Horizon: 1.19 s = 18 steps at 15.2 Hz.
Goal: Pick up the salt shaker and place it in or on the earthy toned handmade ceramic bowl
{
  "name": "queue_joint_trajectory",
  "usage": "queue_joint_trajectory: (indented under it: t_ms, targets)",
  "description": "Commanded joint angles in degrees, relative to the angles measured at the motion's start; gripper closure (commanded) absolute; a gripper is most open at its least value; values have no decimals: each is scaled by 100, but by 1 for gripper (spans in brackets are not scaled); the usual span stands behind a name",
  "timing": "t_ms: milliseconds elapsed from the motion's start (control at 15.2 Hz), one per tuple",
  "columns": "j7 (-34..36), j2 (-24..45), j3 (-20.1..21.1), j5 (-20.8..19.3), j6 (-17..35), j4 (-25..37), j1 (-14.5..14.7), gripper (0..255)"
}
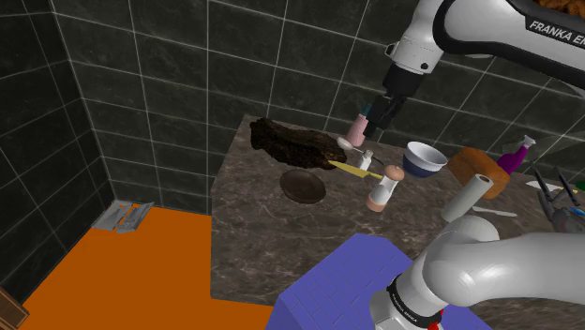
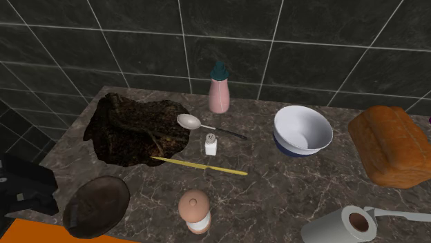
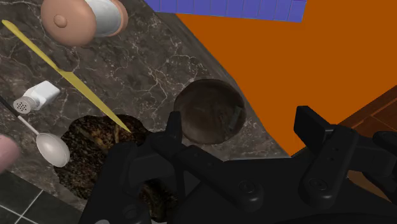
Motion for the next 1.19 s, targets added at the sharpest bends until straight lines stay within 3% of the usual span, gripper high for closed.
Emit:
queue_joint_trajectory:
  t_ms: [0, 594, 1122]
  targets:
    - [0, 0, 0, 0, 0, 0, 0, 0]
    - [-923, 678, -939, -545, 1011, -355, -315, 0]
    - [-1754, 1729, -1792, -775, 1933, -217, -508, 0]
